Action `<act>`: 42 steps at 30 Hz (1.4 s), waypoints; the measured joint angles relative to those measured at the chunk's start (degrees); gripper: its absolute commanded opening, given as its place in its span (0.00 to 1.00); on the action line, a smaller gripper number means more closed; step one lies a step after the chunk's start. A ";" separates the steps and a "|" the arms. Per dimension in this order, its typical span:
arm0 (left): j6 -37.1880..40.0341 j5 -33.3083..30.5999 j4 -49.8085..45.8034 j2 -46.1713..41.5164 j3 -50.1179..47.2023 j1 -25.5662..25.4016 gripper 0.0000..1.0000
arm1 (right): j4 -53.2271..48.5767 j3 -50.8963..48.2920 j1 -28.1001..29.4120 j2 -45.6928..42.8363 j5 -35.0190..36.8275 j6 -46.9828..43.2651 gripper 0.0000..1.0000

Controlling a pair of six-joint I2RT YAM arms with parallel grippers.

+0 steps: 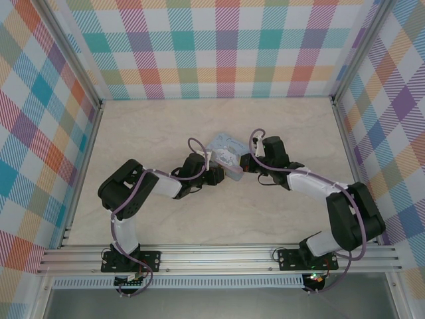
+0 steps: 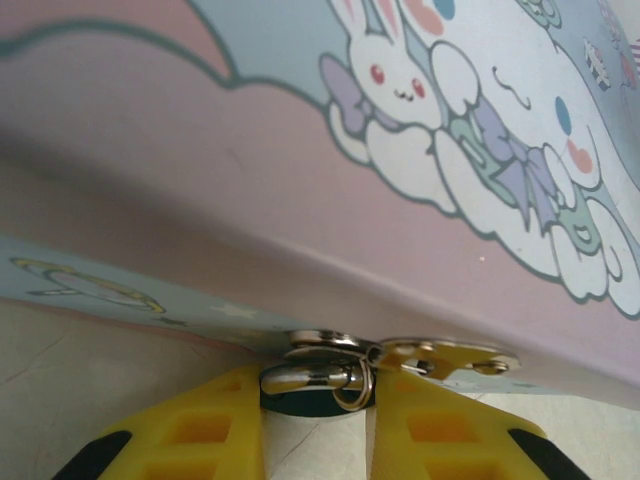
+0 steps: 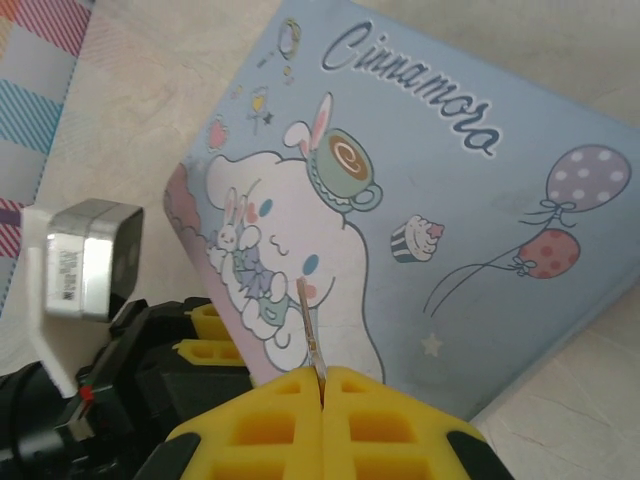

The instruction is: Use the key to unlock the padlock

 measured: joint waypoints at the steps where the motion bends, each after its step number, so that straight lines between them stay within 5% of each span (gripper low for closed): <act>1: -0.11 0.00 -0.20 -0.13 0.00 0.00 0.25 | 0.24 -0.52 0.00 -1.18 0.13 -0.50 0.00; 18: -9.11 3.58 -14.38 -5.73 3.26 -0.24 0.24 | 2.23 -18.99 6.38 -22.84 4.09 -15.13 0.00; 29: -16.09 6.40 -18.29 -6.36 6.16 -1.97 0.26 | 4.33 -21.11 13.33 -16.68 9.97 -20.33 0.00; 42: -25.57 6.54 -18.38 -7.28 6.34 -2.14 0.24 | 10.91 -20.98 14.40 -8.28 14.03 -22.77 0.00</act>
